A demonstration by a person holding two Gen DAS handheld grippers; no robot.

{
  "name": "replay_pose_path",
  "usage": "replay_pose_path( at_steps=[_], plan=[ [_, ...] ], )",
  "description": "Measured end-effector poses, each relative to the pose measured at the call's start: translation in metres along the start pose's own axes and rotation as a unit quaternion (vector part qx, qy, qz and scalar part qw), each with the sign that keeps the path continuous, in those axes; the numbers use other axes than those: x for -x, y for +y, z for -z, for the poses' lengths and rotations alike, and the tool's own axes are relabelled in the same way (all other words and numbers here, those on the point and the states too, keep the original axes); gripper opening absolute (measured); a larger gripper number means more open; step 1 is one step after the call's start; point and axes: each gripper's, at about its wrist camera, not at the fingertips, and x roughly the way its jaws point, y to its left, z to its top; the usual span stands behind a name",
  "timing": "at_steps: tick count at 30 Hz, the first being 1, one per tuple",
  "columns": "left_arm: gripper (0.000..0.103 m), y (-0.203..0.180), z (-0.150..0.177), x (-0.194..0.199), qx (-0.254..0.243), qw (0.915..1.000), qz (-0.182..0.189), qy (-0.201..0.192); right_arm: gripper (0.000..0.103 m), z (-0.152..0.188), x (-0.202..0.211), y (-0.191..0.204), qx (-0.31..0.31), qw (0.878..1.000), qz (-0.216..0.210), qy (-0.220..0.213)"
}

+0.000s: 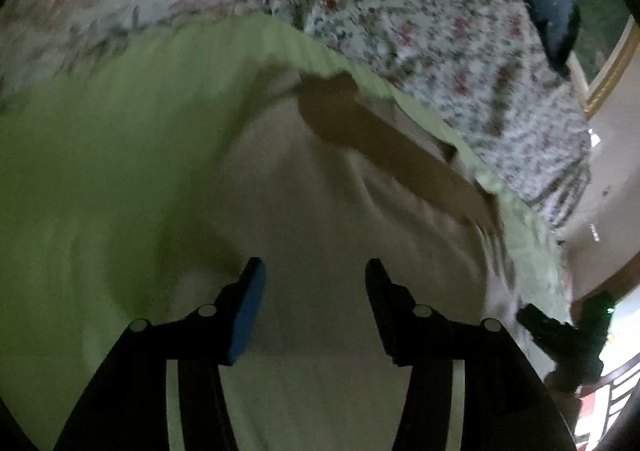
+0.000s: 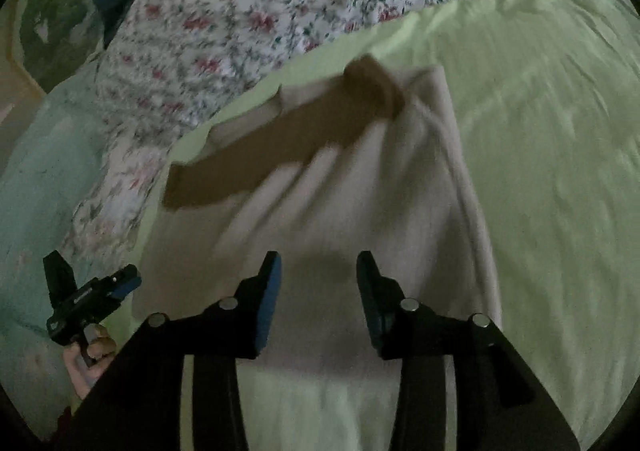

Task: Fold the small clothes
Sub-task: 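Lower the hem onto the sweater and open both grippers, then move both open grippers to the side edge of the folded sweater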

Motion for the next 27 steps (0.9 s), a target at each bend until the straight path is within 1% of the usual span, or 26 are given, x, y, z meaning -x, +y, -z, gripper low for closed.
replay_pose_path(
  at_steps=[2, 4, 7, 10, 13, 15, 17, 21, 27],
  plan=[
    [0.055, -0.002, 0.025, 0.009, 0.009, 0.9998, 0.01, 0.012, 0.042, 0.021, 0.008, 0.001, -0.006, 1.0, -0.005, 0.006],
    [0.056, -0.006, 0.042, 0.011, 0.013, 0.9995, 0.017, 0.024, 0.043, 0.034, 0.012, 0.001, -0.011, 1.0, -0.007, 0.01],
    [0.057, -0.01, 0.062, 0.013, 0.018, 0.9989, 0.022, 0.037, 0.043, 0.047, 0.017, 0.004, -0.016, 1.0, -0.009, 0.015],
    [0.06, -0.012, 0.071, 0.01, 0.029, 0.9985, 0.025, 0.04, 0.044, 0.056, 0.025, 0.005, -0.016, 1.0, -0.011, 0.016],
    [0.067, -0.011, 0.073, 0.005, 0.047, 0.9975, 0.036, 0.039, 0.046, 0.062, 0.03, 0.007, -0.018, 1.0, -0.014, 0.015],
    [0.074, -0.009, 0.074, 0.004, 0.061, 0.9966, 0.045, 0.032, 0.047, 0.065, 0.031, 0.008, -0.02, 1.0, -0.016, 0.016],
    [0.077, -0.007, 0.073, 0.001, 0.075, 0.9955, 0.051, 0.026, 0.047, 0.068, 0.032, 0.009, -0.021, 0.999, -0.019, 0.017],
    [0.08, -0.001, 0.064, -0.006, 0.097, 0.9935, 0.057, 0.019, 0.047, 0.072, 0.031, 0.009, -0.023, 0.999, -0.019, 0.019],
    [0.082, 0.015, 0.035, -0.025, 0.128, 0.991, 0.039, -0.014, 0.047, 0.069, 0.03, 0.009, -0.025, 0.999, -0.023, 0.017]
  ],
)
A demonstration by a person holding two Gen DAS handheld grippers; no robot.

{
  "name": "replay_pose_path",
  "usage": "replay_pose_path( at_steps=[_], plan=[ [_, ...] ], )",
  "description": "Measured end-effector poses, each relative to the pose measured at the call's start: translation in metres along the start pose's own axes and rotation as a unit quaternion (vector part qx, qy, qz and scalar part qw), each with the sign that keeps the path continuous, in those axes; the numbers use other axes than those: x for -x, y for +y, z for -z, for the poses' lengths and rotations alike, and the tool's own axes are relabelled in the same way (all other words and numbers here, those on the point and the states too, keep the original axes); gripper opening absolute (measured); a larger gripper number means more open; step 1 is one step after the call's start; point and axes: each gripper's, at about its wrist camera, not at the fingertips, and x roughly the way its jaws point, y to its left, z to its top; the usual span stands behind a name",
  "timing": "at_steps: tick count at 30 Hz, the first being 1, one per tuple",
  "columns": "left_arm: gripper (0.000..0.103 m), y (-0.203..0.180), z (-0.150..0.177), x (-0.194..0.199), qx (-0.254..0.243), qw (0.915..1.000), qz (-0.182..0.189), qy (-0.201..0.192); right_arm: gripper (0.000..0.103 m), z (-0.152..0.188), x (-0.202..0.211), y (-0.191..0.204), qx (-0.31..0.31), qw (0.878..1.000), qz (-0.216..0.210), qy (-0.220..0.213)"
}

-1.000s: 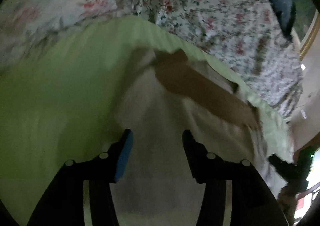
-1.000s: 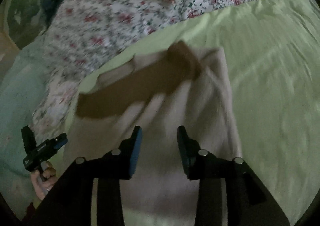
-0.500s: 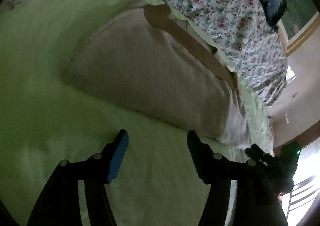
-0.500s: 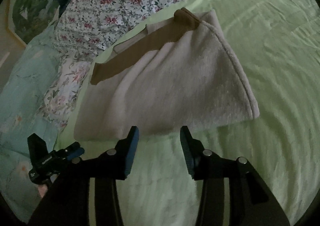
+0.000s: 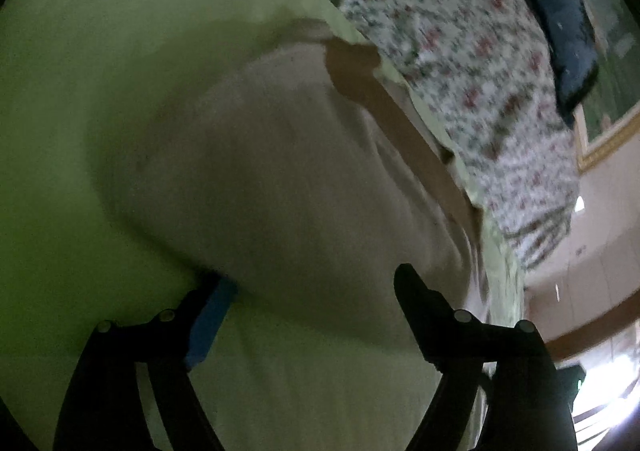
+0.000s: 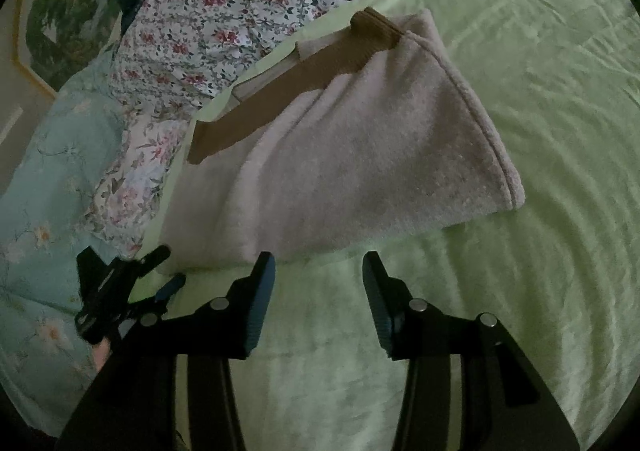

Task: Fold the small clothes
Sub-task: 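Move both open grippers to the side edge of the folded sweater, then grasp the sweater edge with the left gripper while the right gripper grasps beside it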

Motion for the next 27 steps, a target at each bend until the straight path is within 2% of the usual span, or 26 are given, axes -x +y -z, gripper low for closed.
replay_pose_path(
  at_steps=[5, 7, 9, 10, 14, 17, 21, 24, 26, 27],
  plan=[
    [0.077, 0.004, -0.03, -0.014, 0.01, 0.999, -0.02, -0.038, 0.047, -0.006, 0.0, 0.003, 0.006, 1.0, -0.005, -0.005],
    [0.062, 0.001, -0.041, -0.02, -0.001, 0.9979, -0.041, -0.051, 0.047, -0.013, -0.003, 0.002, 0.006, 1.0, -0.006, -0.006],
    [0.024, 0.0, -0.05, -0.025, -0.005, 0.9981, -0.034, -0.051, 0.047, -0.021, -0.005, 0.002, 0.008, 1.0, -0.007, -0.011],
    [0.019, -0.001, -0.053, -0.026, -0.006, 0.9984, -0.025, -0.05, 0.047, -0.025, -0.006, 0.002, 0.008, 1.0, -0.009, -0.013],
    [0.012, -0.032, -0.057, -0.011, -0.056, 0.9954, -0.022, -0.074, 0.047, -0.044, -0.008, 0.001, 0.015, 1.0, -0.016, -0.02],
    [0.009, -0.068, -0.051, 0.004, -0.104, 0.991, 0.006, -0.084, 0.047, -0.061, -0.009, 0.0, 0.02, 0.999, -0.022, -0.025],
    [0.009, -0.137, -0.026, 0.009, -0.186, 0.9781, 0.043, -0.082, 0.047, -0.088, -0.012, -0.006, 0.017, 0.999, -0.048, -0.014],
    [0.009, -0.178, 0.002, -0.008, -0.24, 0.9671, 0.053, -0.065, 0.047, -0.108, -0.017, -0.009, 0.006, 0.997, -0.08, -0.007],
    [0.008, -0.191, 0.017, -0.026, -0.261, 0.9627, 0.057, -0.045, 0.047, -0.12, -0.021, -0.01, -0.009, 0.993, -0.117, -0.005],
    [0.008, -0.194, 0.022, -0.035, -0.264, 0.9623, 0.057, -0.035, 0.047, -0.127, -0.028, -0.011, -0.021, 0.988, -0.151, 0.001]
  ],
)
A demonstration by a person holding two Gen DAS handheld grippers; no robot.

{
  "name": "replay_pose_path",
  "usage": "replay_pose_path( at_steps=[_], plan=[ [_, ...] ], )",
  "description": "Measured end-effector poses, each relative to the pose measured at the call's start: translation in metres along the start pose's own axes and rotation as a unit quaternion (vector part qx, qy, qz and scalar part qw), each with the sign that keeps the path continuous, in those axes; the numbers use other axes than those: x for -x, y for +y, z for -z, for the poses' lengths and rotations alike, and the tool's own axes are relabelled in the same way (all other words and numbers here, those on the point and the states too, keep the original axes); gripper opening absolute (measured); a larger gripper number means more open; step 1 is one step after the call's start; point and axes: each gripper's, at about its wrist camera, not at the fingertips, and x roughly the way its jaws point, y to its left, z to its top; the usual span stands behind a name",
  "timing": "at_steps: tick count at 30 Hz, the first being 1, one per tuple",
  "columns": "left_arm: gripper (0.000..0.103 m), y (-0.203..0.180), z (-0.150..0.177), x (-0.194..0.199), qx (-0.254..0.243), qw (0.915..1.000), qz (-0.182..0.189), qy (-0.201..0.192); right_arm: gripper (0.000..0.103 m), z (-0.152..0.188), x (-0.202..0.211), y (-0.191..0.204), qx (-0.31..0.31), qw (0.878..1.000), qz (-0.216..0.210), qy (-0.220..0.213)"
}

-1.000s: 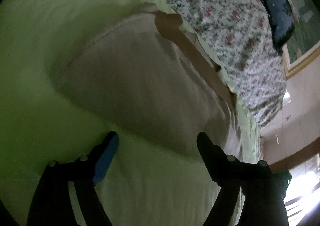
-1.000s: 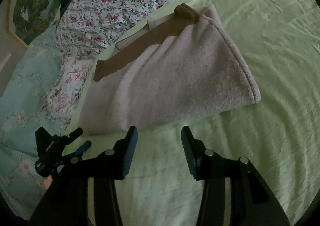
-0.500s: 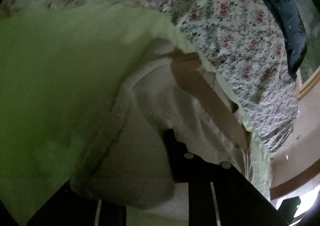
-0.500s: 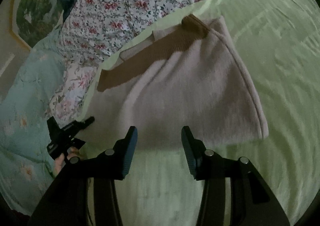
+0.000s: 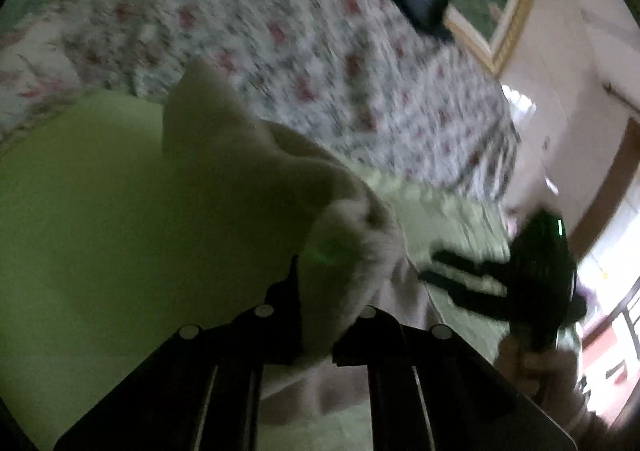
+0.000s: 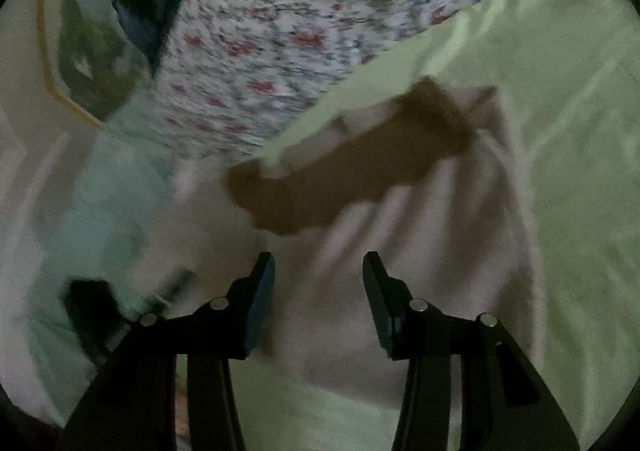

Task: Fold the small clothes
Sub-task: 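Grasp the sweater edge with the left gripper while the right gripper grasps beside it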

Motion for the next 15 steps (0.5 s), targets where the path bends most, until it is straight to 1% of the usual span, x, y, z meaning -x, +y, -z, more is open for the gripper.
replay_pose_path(
  at_steps=[1, 3, 5, 6, 7, 8, 11, 12, 15],
  plan=[
    [0.008, -0.003, 0.005, -0.009, -0.002, 0.9999, 0.002, 0.01, 0.047, -0.004, -0.004, 0.0, -0.004, 1.0, -0.008, 0.003],
    [0.008, -0.007, 0.014, -0.028, -0.011, 0.9995, 0.001, 0.031, 0.05, -0.013, -0.021, 0.0, -0.004, 1.0, -0.015, 0.023],
    [0.008, -0.009, 0.022, -0.035, -0.016, 0.999, 0.002, 0.043, 0.056, -0.018, -0.036, -0.002, -0.012, 0.999, -0.031, 0.041],
    [0.008, -0.009, 0.026, -0.038, -0.019, 0.9986, 0.001, 0.049, 0.057, -0.022, -0.051, -0.004, -0.019, 0.997, -0.042, 0.06],
    [0.008, -0.007, 0.03, -0.037, -0.021, 0.9985, -0.001, 0.05, 0.058, -0.024, -0.059, -0.004, -0.019, 0.997, -0.04, 0.068],
    [0.008, -0.006, 0.032, -0.036, -0.023, 0.9985, 0.0, 0.049, 0.06, -0.027, -0.068, -0.003, -0.016, 0.996, -0.038, 0.075],
    [0.008, -0.003, 0.035, -0.034, -0.025, 0.9986, 0.003, 0.048, 0.062, -0.036, -0.105, 0.002, -0.007, 0.993, -0.021, 0.112],
    [0.008, -0.003, 0.035, -0.035, -0.027, 0.9985, 0.003, 0.048, 0.062, -0.038, -0.121, 0.007, -0.002, 0.992, -0.024, 0.127],
    [0.008, -0.007, 0.035, -0.034, -0.041, 0.9981, -0.006, 0.046, 0.062, -0.045, -0.151, 0.022, 0.022, 0.989, -0.027, 0.142]
  ],
)
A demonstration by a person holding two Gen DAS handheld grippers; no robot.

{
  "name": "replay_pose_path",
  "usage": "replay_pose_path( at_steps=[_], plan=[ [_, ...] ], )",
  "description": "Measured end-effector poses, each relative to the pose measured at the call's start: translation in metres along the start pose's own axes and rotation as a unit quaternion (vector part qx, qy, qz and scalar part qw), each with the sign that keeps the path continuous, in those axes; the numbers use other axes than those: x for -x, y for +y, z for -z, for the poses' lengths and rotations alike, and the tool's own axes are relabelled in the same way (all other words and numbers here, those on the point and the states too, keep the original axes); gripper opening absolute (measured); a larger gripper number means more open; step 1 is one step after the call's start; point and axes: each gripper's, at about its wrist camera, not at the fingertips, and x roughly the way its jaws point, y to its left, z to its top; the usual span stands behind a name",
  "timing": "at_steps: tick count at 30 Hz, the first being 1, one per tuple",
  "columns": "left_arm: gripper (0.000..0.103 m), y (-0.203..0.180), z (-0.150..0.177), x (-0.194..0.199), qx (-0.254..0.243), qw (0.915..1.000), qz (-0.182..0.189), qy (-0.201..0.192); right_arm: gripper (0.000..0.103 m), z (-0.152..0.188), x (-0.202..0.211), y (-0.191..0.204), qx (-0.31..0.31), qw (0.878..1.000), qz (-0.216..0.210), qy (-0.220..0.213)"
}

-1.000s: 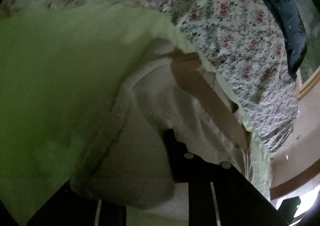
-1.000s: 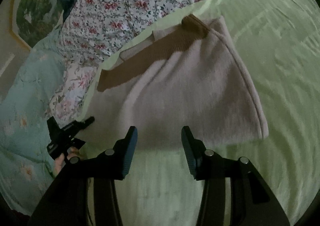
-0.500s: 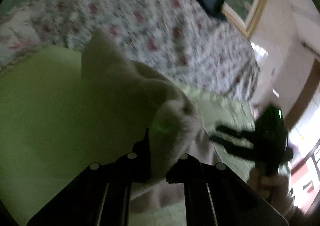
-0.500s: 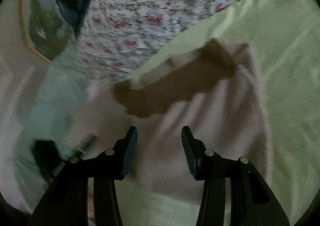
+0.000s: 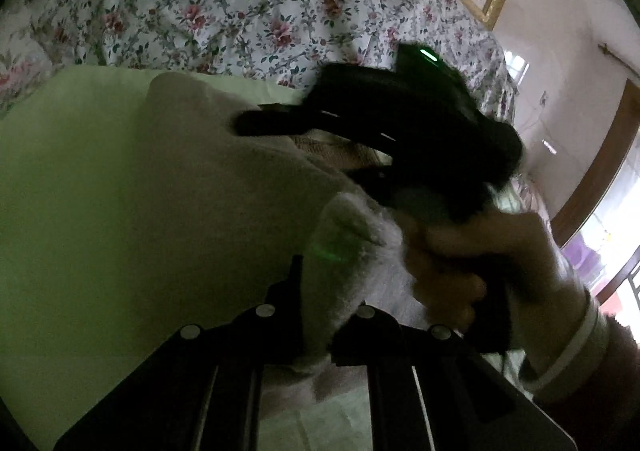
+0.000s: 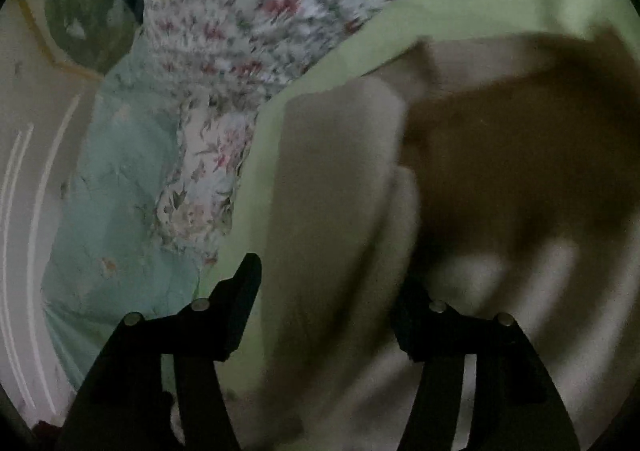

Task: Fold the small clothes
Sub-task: 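Grasp the sweater edge with the left gripper while the right gripper grasps beside it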

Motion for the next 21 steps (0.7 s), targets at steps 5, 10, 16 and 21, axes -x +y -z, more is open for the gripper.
replay_pose_path(
  at_steps=[5, 10, 16, 21],
  plan=[
    [0.008, -0.013, -0.008, 0.008, -0.021, 0.9997, -0.003, -0.007, 0.016, -0.022, -0.019, 0.021, 0.045, 0.997, 0.056, 0.008],
    [0.008, -0.052, -0.015, 0.009, -0.045, 0.9977, 0.049, -0.014, 0.016, -0.012, 0.057, 0.038, 0.093, 0.993, 0.055, -0.056],
    [0.008, -0.099, 0.002, -0.054, -0.067, 0.994, 0.071, 0.05, 0.016, 0.006, 0.116, -0.02, 0.059, 0.987, 0.121, -0.082],
    [0.008, -0.113, 0.015, -0.072, -0.081, 0.9909, 0.075, 0.076, 0.016, 0.023, 0.115, -0.058, 0.051, 0.98, 0.181, -0.07]
  ],
)
